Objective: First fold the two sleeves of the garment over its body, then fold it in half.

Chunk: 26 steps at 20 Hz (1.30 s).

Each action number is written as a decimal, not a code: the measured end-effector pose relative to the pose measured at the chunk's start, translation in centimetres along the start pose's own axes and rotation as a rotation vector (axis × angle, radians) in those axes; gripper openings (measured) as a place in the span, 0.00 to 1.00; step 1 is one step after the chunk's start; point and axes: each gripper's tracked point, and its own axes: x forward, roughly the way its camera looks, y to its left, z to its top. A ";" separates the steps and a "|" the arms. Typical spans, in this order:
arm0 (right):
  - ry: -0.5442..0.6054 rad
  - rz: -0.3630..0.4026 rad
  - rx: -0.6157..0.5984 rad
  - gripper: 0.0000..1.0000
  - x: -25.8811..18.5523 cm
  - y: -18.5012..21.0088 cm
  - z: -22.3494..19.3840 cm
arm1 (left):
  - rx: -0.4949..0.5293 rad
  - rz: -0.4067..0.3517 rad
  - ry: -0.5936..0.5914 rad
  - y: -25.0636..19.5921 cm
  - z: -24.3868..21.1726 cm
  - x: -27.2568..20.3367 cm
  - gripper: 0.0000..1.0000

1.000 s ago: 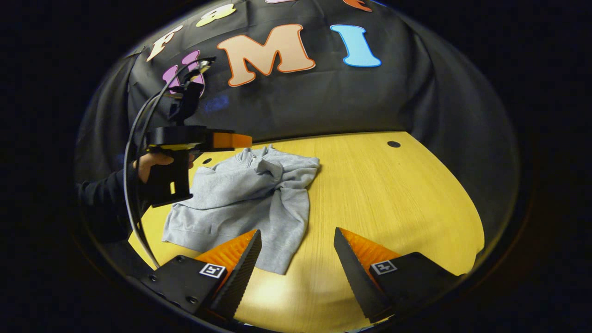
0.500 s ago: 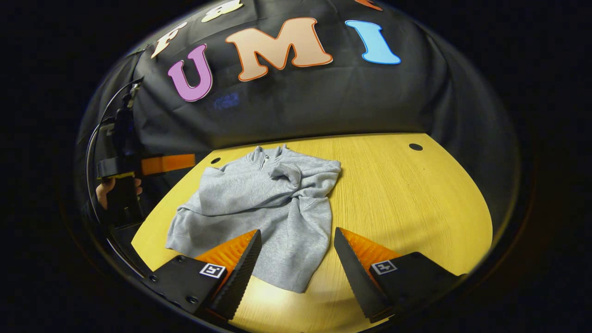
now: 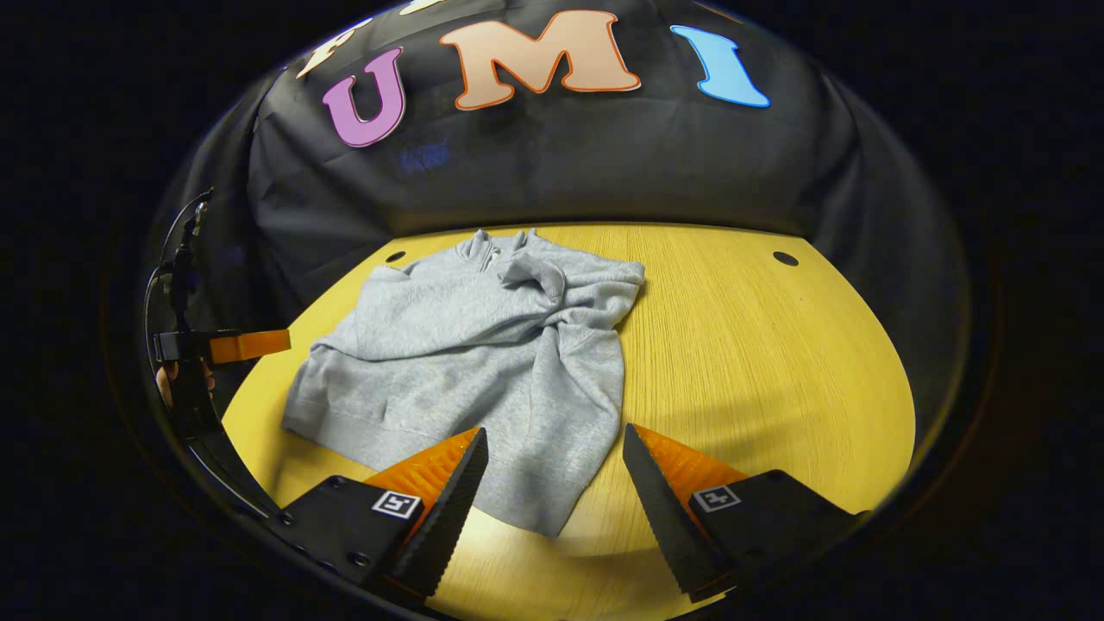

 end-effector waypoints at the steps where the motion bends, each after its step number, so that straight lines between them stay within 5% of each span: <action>1: 0.009 -0.008 0.001 0.98 0.2 0.0 -0.4 | 0.007 0.006 0.016 0.4 -1.0 0.0 0.95; 11: 0.132 -0.064 -0.023 0.95 2.3 0.4 -4.7 | -0.065 0.015 0.184 1.0 -8.3 1.1 0.95; 18: 0.153 -0.064 -0.040 0.97 2.7 1.0 -5.3 | -0.042 0.017 0.134 0.6 -8.3 1.3 0.92; 20: 0.162 -0.049 -0.054 0.84 3.0 1.5 -5.4 | -0.032 -0.005 0.132 -0.2 -8.2 1.5 0.84; 22: 0.168 -0.036 -0.045 0.68 3.1 2.0 -5.2 | -0.020 -0.024 0.131 -0.7 -8.0 1.6 0.62; 24: 0.169 -0.007 -0.029 0.47 3.4 2.8 -5.2 | -0.034 -0.052 0.126 -1.1 -7.8 1.8 0.51; 25: 0.169 -0.011 -0.021 0.28 3.4 2.9 -5.2 | -0.061 -0.051 0.116 -1.2 -7.6 1.9 0.32; 26: 0.182 -0.015 -0.012 0.23 3.6 3.0 -5.3 | -0.080 -0.050 0.106 -1.3 -7.5 2.1 0.24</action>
